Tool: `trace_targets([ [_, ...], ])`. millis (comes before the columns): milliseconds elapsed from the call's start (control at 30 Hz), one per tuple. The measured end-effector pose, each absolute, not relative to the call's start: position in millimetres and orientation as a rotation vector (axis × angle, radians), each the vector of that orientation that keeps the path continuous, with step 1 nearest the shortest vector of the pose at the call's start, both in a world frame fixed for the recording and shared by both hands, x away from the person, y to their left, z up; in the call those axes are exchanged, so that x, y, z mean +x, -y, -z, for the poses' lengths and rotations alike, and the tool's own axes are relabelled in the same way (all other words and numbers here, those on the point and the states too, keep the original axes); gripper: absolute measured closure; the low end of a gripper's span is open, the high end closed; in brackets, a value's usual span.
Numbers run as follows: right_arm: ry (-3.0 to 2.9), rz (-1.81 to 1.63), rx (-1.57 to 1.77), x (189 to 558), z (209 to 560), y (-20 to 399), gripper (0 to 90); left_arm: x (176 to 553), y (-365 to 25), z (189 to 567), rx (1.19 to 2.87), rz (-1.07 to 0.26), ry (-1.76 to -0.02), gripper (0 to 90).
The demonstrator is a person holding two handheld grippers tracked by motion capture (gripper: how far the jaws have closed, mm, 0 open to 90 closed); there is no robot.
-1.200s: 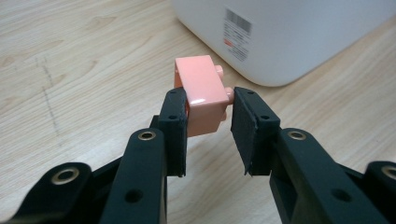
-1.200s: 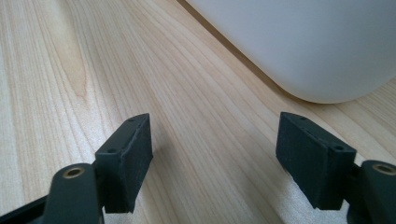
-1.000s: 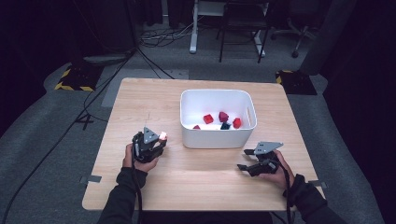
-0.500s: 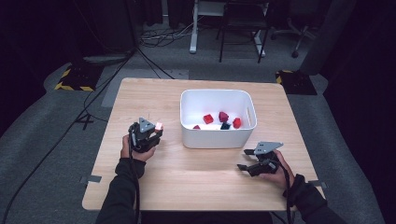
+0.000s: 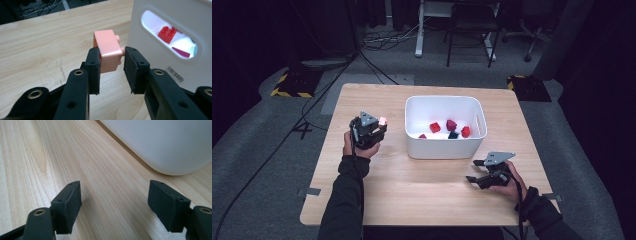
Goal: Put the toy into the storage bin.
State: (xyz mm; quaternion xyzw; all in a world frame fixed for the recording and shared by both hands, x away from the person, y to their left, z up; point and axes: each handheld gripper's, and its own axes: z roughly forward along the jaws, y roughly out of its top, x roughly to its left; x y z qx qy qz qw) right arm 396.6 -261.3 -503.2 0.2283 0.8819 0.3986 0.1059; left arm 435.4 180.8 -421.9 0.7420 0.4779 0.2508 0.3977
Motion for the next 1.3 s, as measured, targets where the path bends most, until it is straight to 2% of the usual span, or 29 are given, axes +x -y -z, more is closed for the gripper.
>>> trace_targets([
  [1033, -2.597, -1.176, 0.676, 396.5, 503.1, 261.2, 27.3, 451.1, -144.4, 355.1, 1.851, -0.706, -1.079, 66.8],
  [1300, -2.597, -1.175, 0.675, 396.5, 503.2, 261.1, 27.3, 452.8, -130.8, 344.0, 1.855, -0.689, -1.040, 66.8],
])
